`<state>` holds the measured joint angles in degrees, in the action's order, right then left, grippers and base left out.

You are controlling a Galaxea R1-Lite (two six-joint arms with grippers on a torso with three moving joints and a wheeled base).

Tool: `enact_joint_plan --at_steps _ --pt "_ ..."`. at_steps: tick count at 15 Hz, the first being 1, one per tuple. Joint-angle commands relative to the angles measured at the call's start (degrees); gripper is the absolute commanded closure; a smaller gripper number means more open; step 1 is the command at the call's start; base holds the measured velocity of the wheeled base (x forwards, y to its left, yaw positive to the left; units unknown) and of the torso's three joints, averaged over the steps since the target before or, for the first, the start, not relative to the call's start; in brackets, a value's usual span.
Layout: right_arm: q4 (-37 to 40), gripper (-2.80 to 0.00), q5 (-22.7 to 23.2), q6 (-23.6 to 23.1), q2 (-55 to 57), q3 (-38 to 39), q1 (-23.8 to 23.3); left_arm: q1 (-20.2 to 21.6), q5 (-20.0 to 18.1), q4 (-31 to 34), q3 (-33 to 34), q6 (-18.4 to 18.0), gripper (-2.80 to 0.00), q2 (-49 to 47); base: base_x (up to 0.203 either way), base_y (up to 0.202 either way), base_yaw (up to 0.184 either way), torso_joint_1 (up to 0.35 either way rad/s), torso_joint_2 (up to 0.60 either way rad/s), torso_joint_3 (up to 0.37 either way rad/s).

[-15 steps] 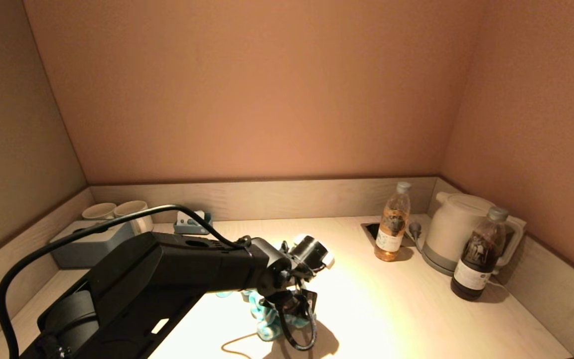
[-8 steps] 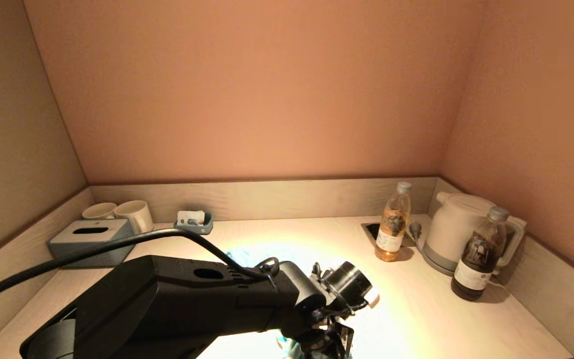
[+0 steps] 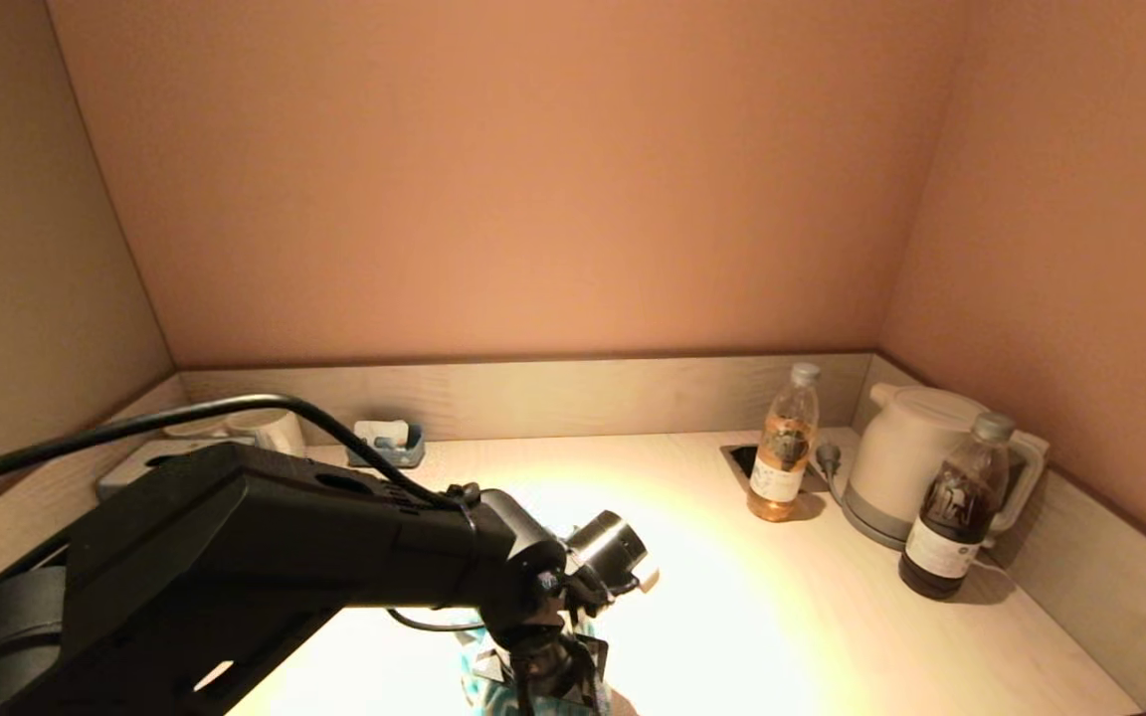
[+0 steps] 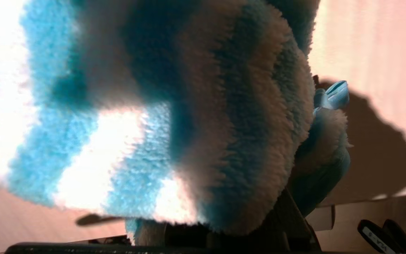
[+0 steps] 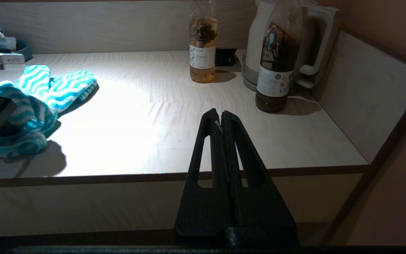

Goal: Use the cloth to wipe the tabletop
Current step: Sweep the stains on the table

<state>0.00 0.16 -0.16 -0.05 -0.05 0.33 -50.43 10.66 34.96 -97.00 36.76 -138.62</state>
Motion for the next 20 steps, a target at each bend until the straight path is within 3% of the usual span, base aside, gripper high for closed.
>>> enact_joint_plan --at_steps 1,5,7,9,17,20 --pt "0.0 0.0 0.0 0.0 0.0 0.0 0.0 5.0 0.5 1.9 -0.5 0.7 0.0 0.2 0.0 0.0 0.0 0.0 0.0 0.0" --pt "0.0 0.0 0.0 0.0 0.0 0.0 0.0 9.9 1.4 3.3 -13.3 1.0 0.0 -7.5 0.0 0.0 0.0 0.0 0.0 0.0" --pt "0.0 0.0 0.0 0.0 0.0 0.0 0.0 11.0 3.0 -1.2 -15.4 -0.3 0.0 -10.6 0.0 0.0 0.0 0.0 0.0 0.0" --pt "0.0 0.0 0.0 0.0 0.0 0.0 0.0 10.9 5.3 -5.3 -15.5 -3.8 0.0 -11.2 0.0 0.0 0.0 0.0 0.0 0.0" --pt "0.0 0.0 0.0 0.0 0.0 0.0 0.0 3.3 5.5 -20.1 -15.4 -15.3 0.0 -12.2 0.0 0.0 0.0 0.0 0.0 0.0" --pt "0.0 0.0 0.0 0.0 0.0 0.0 0.0 1.0 5.3 -20.8 -15.3 -15.4 0.0 -12.2 0.0 0.0 0.0 0.0 0.0 0.0"
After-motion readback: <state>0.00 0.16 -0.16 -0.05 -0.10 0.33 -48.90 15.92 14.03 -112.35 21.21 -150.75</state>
